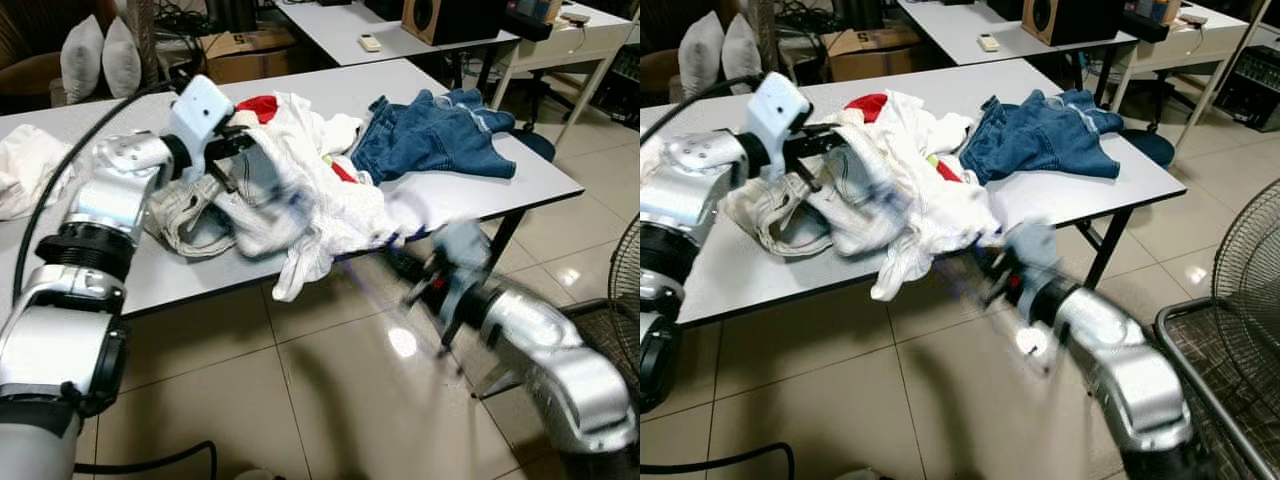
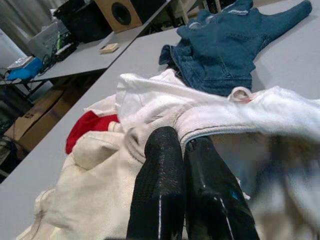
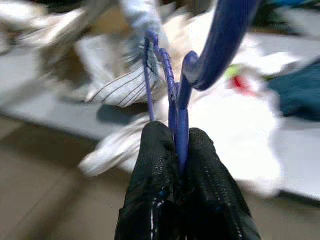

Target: Hang hanger

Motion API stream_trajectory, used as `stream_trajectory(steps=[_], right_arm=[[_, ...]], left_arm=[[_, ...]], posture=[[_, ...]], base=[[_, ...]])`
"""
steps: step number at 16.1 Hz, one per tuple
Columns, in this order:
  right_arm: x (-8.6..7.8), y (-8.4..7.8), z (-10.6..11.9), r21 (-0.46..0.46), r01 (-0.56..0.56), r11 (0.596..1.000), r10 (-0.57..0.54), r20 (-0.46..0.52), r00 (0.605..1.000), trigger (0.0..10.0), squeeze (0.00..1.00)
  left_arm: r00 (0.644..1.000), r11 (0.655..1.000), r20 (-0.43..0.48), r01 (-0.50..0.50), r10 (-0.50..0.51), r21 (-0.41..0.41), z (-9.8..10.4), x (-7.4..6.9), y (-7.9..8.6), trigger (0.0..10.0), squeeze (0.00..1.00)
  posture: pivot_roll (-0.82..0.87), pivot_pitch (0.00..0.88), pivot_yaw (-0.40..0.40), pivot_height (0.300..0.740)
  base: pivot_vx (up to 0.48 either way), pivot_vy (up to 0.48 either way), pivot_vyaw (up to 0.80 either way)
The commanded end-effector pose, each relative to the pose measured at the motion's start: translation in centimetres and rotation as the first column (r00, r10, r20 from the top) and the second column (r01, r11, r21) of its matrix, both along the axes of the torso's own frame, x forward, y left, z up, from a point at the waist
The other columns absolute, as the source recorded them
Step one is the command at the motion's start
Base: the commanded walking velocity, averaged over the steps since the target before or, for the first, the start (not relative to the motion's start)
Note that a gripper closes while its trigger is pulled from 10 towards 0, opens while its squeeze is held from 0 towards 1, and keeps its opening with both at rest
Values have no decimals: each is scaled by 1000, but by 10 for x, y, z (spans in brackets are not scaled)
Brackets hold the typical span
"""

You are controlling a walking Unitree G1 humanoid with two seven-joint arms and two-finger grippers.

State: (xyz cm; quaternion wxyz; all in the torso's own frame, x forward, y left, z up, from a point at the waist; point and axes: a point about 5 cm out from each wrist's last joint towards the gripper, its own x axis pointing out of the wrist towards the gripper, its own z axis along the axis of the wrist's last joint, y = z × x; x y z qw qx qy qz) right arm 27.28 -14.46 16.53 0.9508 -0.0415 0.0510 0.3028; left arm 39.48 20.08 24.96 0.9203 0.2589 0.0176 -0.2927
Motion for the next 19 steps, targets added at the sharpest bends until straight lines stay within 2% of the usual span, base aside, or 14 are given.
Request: stream_trajectory(steps=[1,3,4,5,6,7,10,11,14,15,16,17,18,19], right_arm=[[6,-13,6,1,89,996,-89,35,995,10000,0],[15,-21,16,11,152,988,-152,80,985,10000,0],[18,-22,21,23,163,986,-164,108,980,10000,0],[19,-18,22,16,136,991,-137,114,984,10000,0],[17,-12,18,4,97,995,-97,100,990,10000,0],[17,-7,14,-25,87,996,-84,101,991,10000,0],[15,4,5,-47,49,998,-45,85,995,10000,0],[15,11,2,-39,21,999,-18,72,997,10000,0],[24,26,-6,-60,-31,998,34,51,998,10000,0],[38,28,-4,-96,-4,995,11,79,997,10000,0],[56,24,16,-94,83,992,-65,185,981,10000,0],[67,18,45,-14,165,986,-153,309,939,10000,0],[72,8,84,191,208,959,-271,414,869,10000,0],[72,4,94,250,194,949,-288,428,857,10000,0]], left_arm=[[999,1000,34,-12,13,-13,12,-1,6,0,0],[996,995,84,-2,10,-96,30,-3,8,0,0],[987,963,158,34,9,-266,53,-4,5,0,0],[984,955,178,48,5,-293,59,-5,3,0,0],[989,972,146,54,-21,-230,50,-5,0,0,0],[993,965,113,58,-29,-257,41,-5,-4,0,0],[996,898,59,90,-72,-432,32,-8,-12,0,0],[997,943,27,82,-78,-324,20,-10,-13,0,0],[978,927,-37,180,-203,-330,13,-18,-25,0,0],[990,949,12,138,-140,-285,19,-15,-17,0,0],[989,973,149,9,26,-231,41,-8,3,0,0],[942,977,303,-87,144,-194,66,-8,20,0,0],[880,966,440,-73,179,-247,101,-16,31,0,0],[860,965,477,-65,184,-254,112,-20,34,0,0]], posture=[[-164,0,33,740],[-164,0,29,740],[-162,0,25,740],[-162,0,25,740],[-160,0,21,740],[-163,0,22,740],[-163,0,21,740],[-163,0,21,740],[-167,0,29,740],[-167,0,29,740],[-162,0,31,740],[-159,0,26,740],[-153,0,18,740],[-150,0,14,740]], base=[[0,0,0],[0,0,0],[0,0,0],[0,0,0],[0,0,0],[0,0,0],[0,0,0],[0,0,0],[0,0,0],[0,0,0],[0,0,0],[0,0,0],[0,0,0],[0,0,0]])
